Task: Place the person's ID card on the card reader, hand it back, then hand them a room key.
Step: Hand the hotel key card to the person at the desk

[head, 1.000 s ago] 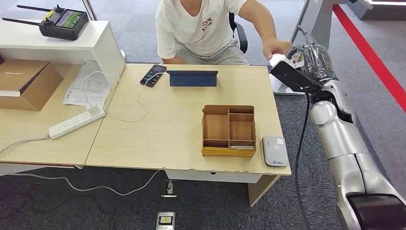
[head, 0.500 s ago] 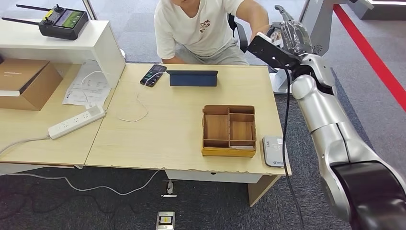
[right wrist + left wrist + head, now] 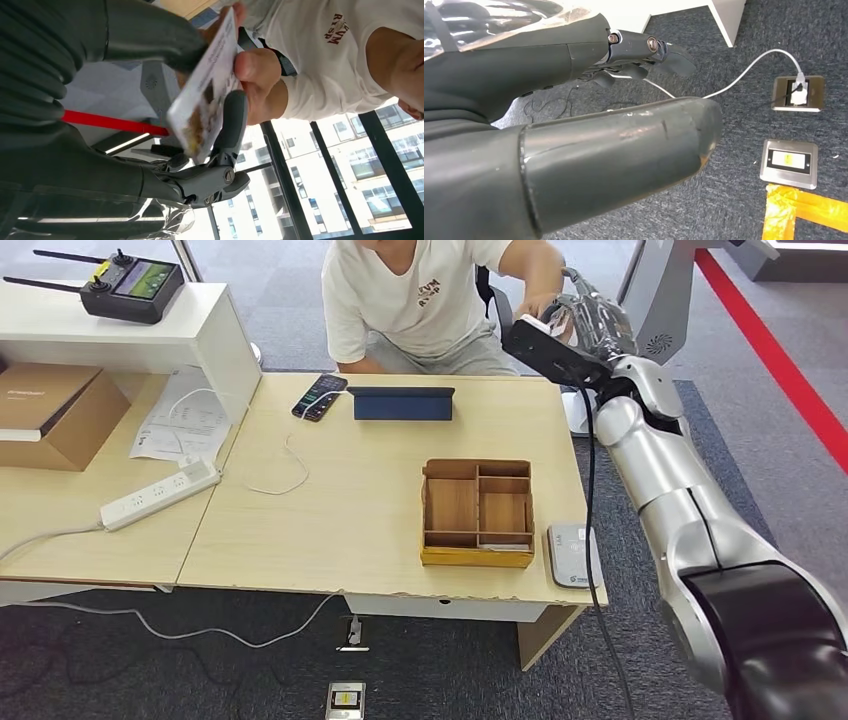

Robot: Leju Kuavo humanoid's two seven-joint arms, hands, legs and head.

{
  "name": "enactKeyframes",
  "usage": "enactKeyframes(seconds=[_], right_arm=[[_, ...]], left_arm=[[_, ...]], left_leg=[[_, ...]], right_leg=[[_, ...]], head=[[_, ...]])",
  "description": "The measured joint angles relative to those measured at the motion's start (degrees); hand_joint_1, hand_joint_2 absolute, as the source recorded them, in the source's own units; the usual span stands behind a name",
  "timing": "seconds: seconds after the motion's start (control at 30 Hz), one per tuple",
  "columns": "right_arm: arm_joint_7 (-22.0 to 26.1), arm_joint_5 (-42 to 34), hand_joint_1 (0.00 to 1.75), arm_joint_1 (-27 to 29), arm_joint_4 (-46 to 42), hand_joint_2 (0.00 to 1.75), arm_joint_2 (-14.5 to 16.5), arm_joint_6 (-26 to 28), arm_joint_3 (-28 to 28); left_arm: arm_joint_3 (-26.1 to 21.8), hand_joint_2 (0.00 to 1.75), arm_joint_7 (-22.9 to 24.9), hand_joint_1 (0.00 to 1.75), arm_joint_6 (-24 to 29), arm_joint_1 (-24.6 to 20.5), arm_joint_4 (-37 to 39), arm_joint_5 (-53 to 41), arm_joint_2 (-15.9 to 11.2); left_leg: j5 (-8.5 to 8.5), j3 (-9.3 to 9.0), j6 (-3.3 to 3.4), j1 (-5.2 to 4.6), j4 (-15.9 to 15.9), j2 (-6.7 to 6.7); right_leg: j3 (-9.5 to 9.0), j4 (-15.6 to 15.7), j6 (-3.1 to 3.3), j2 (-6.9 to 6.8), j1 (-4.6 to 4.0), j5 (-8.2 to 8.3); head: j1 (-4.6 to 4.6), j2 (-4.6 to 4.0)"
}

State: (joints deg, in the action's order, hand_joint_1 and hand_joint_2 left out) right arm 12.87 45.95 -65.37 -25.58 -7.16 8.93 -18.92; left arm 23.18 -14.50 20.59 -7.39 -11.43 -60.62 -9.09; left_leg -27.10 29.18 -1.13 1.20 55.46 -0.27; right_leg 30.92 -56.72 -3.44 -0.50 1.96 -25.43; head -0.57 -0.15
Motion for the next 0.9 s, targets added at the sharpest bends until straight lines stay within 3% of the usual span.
enactKeyframes(seconds=[0.03,0.37,0.7,0.83,0.9], right_arm=[[0.0,0.0,0.00,0.0,0.3,0.00,0.1,0.4,-0.1],[2.9,-2.5,0.00,-0.1,2.4,0.00,0.6,2.5,-0.5],[7.2,-16.0,0.00,3.7,-0.3,0.00,-0.4,-10.2,-0.3],[4.8,-22.1,0.00,8.7,-5.5,1.75,-2.0,-13.9,-0.3],[3.3,-25.2,0.00,11.6,-8.6,1.75,-2.9,-15.8,-0.3]], left_arm=[[0.0,0.00,0.0,0.00,0.0,0.1,0.0,0.1,0.0],[0.0,0.00,0.3,0.00,0.9,0.5,0.0,0.6,0.3],[-0.1,0.00,0.5,0.00,1.0,1.2,0.0,1.8,0.0],[-0.3,0.00,0.5,0.00,0.9,1.3,0.0,2.3,-0.3],[-0.5,0.00,0.5,0.00,0.8,1.4,0.0,2.6,-0.4]], left_leg=[[0.00,0.00,0.00,0.00,0.0,0.00],[0.00,0.00,0.00,0.00,0.0,0.00],[0.00,-0.04,0.00,0.02,0.0,0.00],[-0.01,-0.05,-0.01,0.03,0.0,0.00],[-0.01,-0.04,-0.01,0.03,0.0,0.00]], right_leg=[[0.00,0.0,0.00,0.00,0.00,0.00],[0.00,0.0,0.00,0.00,0.00,0.00],[0.00,0.0,0.00,0.00,-0.03,0.00],[-0.01,0.0,0.00,0.00,-0.03,0.00],[-0.01,0.0,0.01,0.00,-0.03,0.00]], head=[[-0.01,0.00],[-0.01,0.00],[0.00,0.00],[-0.01,0.00],[-0.01,0.00]])
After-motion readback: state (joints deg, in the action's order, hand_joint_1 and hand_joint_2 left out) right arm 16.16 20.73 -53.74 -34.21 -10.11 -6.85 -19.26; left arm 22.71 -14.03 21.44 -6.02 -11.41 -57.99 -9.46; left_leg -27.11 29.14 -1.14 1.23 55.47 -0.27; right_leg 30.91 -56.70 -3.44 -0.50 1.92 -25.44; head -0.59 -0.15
